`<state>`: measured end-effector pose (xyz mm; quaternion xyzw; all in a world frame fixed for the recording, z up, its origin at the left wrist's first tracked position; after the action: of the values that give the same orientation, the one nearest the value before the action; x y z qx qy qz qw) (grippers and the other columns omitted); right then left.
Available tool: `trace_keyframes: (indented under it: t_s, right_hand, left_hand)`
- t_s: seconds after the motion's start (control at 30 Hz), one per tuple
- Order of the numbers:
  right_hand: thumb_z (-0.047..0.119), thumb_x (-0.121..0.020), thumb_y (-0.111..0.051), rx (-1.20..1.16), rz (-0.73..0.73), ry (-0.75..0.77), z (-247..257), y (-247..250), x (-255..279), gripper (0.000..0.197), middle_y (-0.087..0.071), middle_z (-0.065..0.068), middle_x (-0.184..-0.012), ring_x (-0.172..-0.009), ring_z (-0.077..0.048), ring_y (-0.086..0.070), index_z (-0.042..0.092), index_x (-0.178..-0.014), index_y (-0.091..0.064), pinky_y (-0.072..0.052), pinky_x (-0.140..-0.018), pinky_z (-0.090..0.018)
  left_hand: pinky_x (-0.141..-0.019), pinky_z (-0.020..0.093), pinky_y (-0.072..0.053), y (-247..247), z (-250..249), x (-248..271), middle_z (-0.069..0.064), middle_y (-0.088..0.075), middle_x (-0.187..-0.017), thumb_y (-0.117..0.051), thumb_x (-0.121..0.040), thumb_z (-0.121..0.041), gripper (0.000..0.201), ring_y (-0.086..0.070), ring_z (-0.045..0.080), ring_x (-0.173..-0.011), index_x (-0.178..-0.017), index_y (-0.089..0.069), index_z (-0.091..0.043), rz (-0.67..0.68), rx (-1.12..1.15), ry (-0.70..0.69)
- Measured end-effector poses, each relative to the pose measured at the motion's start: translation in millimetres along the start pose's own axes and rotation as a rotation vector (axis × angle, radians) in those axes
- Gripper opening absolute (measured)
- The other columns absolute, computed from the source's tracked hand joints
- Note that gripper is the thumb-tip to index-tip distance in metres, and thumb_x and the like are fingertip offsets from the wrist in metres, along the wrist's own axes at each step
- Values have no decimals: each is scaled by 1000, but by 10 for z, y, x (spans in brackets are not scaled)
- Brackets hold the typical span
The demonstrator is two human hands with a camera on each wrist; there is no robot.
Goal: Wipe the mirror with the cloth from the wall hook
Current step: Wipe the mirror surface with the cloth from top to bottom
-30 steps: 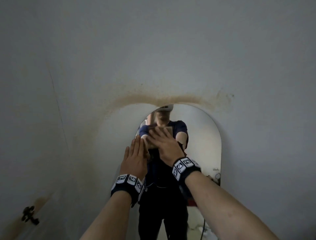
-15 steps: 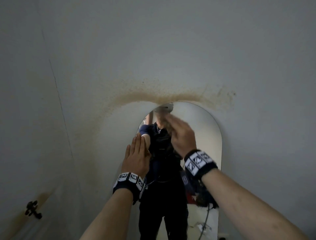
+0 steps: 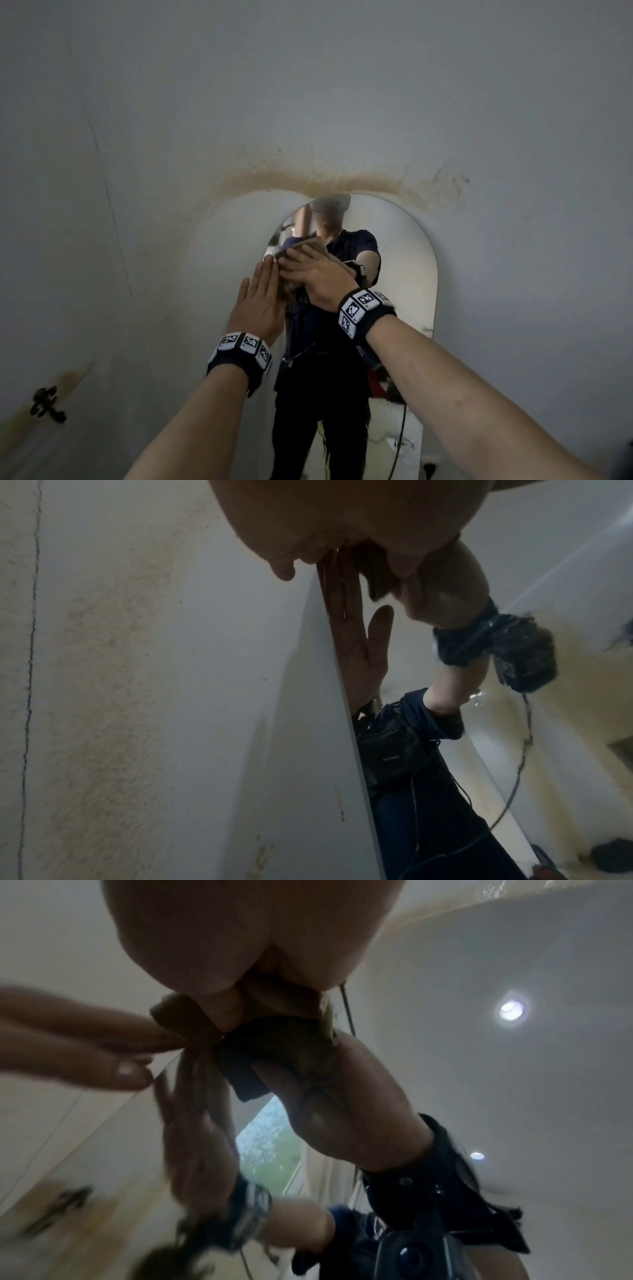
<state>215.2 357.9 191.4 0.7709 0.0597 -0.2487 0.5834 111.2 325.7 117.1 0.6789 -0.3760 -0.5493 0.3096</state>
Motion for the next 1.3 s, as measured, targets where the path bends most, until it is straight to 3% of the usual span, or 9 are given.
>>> trace_keyframes:
  t_s: [0.2, 0.3, 0.4, 0.47, 0.63, 0.73, 0.87, 1.13, 1.3]
  right_hand:
    - [11, -72, -50, -32, 193, 223, 204, -213, 475, 34, -71, -8, -110, -112, -31, -62, 13, -95, -75, -24, -109, -39]
    - [-3, -73, -56, -178, 220, 100, 134, -76, 460, 39, -70, -8, -111, -107, -31, -61, 12, -106, -71, -45, -99, -48]
    - [-6, -77, -50, -26, -161, 14, 36, 498, 217, 51, -66, -8, -123, -118, -25, -57, 13, -121, -66, -36, -110, -33]
    - [-3, -78, -54, 73, -278, 50, 41, 707, -59, 47, -62, -10, -129, -124, -28, -53, 12, -121, -67, -30, -110, -36]
    - [14, -80, -65, 393, 123, 254, 22, 171, -375, 34, -57, -7, -137, -133, -31, -45, 18, -113, -71, -15, -113, -41]
    - [15, -82, -49, 412, 102, 152, -189, 158, -247, 50, -43, -5, -149, -142, -27, -32, 22, -131, -59, -7, -119, -41]
    - [13, -81, -31, 344, -208, -80, -501, 478, -13, 56, -51, -7, -142, -135, -28, -44, 19, -127, -62, -28, -116, -45]
    - [7, -81, -49, 190, -579, -574, -1106, 860, 698, 50, -50, -7, -144, -137, -28, -40, 16, -128, -62, -29, -114, -49]
    - [18, -86, -28, -4, -599, -670, -1191, 532, 1295, 55, -43, -11, -148, -142, -32, -31, 12, -133, -58, -15, -118, -46]
  left_hand:
    - [-122, 40, -4, 61, -44, 7, 0, 23, -158, -26, -89, -23, 75, 7, 17, -151, -156, 7, -12, 13, -31, 1]
    - [-122, 39, -2, 87, -62, 30, -2, 26, -156, -30, -91, -20, 75, 8, 17, -151, -155, 8, -12, 16, -16, 11]
    - [-124, 43, -5, 83, -82, 29, 0, 24, -157, -36, -95, -19, 75, 10, 19, -151, -155, 8, -11, 40, 13, 48]
    - [-124, 46, -9, 98, -117, 24, 3, 18, -161, -41, -95, -21, 77, 8, 19, -151, -155, 6, -10, 23, 36, 56]
    - [-124, 43, -5, 143, -136, 17, 1, 16, -163, -30, -101, -29, 69, 8, 16, -151, -155, 10, -15, 46, 60, 77]
    - [-123, 41, -4, 169, -130, 11, 0, 15, -163, -29, -103, -33, 66, 7, 17, -152, -156, 7, -15, 62, 40, 68]
    - [-124, 42, -6, 169, -116, 17, 1, 17, -163, -35, -100, -30, 72, 8, 17, -152, -156, 7, -14, 75, -25, 56]
    - [-124, 41, -7, 150, -120, 45, 3, 14, -164, -40, -97, -30, 77, 6, 18, -152, -155, 6, -13, 44, -9, 71]
    - [-124, 42, -7, 153, -155, 64, 4, 15, -164, -42, -97, -29, 77, 5, 20, -152, -156, 4, -11, 50, 20, 76]
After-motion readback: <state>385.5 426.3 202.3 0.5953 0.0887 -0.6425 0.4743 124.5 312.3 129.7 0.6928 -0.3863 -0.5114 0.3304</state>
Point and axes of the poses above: each hand's wrist, its own x-axis away from the middle knuckle, its own y-axis out of the back of the hand, z = x × y, the point moved 7 cm from there along -x, towards the middle knuckle
